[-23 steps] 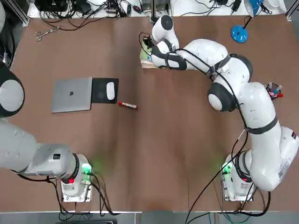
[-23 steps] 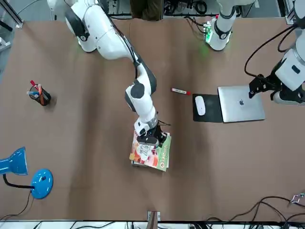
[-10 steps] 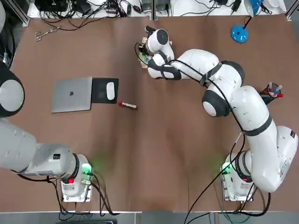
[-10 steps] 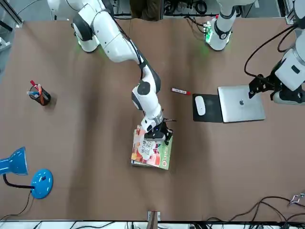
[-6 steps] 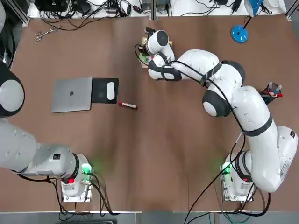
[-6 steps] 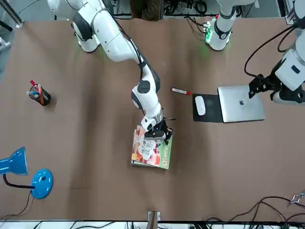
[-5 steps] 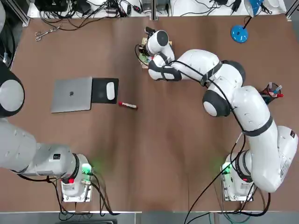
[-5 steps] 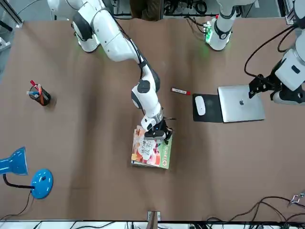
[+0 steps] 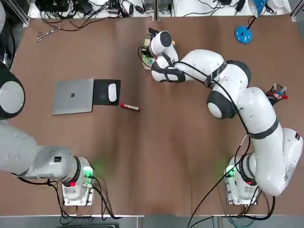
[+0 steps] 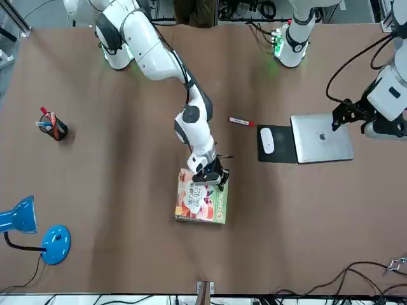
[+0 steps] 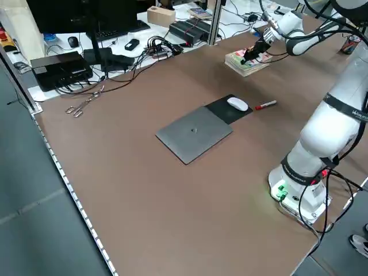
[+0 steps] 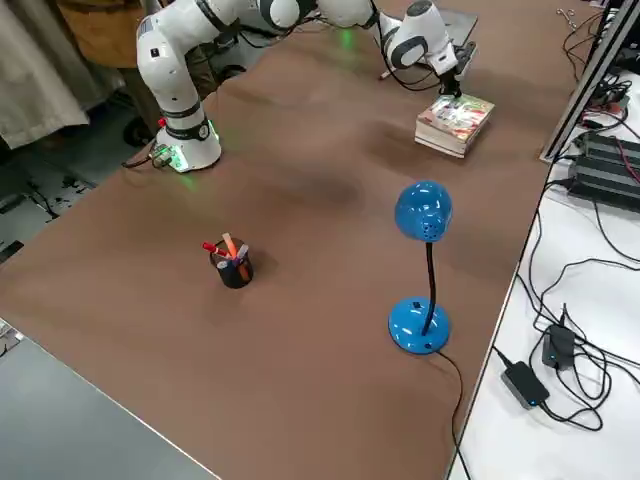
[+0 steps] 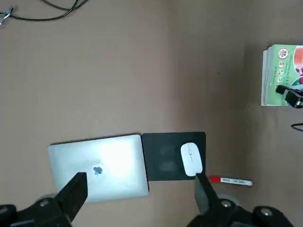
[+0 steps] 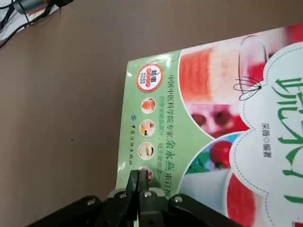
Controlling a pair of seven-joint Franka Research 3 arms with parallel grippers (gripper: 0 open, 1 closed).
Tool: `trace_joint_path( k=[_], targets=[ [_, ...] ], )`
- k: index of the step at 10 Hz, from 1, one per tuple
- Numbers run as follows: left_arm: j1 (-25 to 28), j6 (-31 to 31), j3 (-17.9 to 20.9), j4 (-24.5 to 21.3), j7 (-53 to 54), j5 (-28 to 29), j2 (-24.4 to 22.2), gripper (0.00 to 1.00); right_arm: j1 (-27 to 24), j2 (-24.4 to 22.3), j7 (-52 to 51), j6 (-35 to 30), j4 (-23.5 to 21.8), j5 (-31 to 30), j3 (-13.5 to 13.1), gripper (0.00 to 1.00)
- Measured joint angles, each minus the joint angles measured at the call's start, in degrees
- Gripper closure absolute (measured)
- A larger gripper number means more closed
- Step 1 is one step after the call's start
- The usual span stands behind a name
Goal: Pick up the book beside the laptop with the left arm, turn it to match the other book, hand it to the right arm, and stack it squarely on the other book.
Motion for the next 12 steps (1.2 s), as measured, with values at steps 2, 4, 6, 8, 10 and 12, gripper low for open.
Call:
trace_joint_path(
  k=[2, 4, 6, 8, 10, 12],
  targets=[
    [0.0, 0.0, 0.0, 0.0, 0.0, 0.0, 0.0, 0.0, 0.0, -0.5, -0.5, 0.0, -0.7, 0.0, 0.0, 0.98],
    [0.0, 0.0, 0.0, 0.0, 0.0, 0.0, 0.0, 0.0, 0.0, -0.6, -0.5, 0.0, -0.9, 0.0, 0.0, 0.98],
    [0.0, 0.0, 0.0, 0.0, 0.0, 0.0, 0.0, 0.0, 0.0, -0.7, -0.6, 0.0, -1.1, 0.0, 0.0, 0.98],
    [0.0, 0.0, 0.0, 0.0, 0.0, 0.0, 0.0, 0.0, 0.0, -0.9, -0.6, 0.0, -1.3, 0.0, 0.0, 0.98],
    [0.0, 0.0, 0.0, 0.0, 0.0, 0.0, 0.0, 0.0, 0.0, -0.9, -0.6, 0.0, -1.4, 0.0, 0.0, 0.98],
    [0.0, 0.0, 0.0, 0.0, 0.0, 0.0, 0.0, 0.0, 0.0, -1.0, -0.6, 0.0, -1.5, -0.1, 0.0, 0.98]
  ],
)
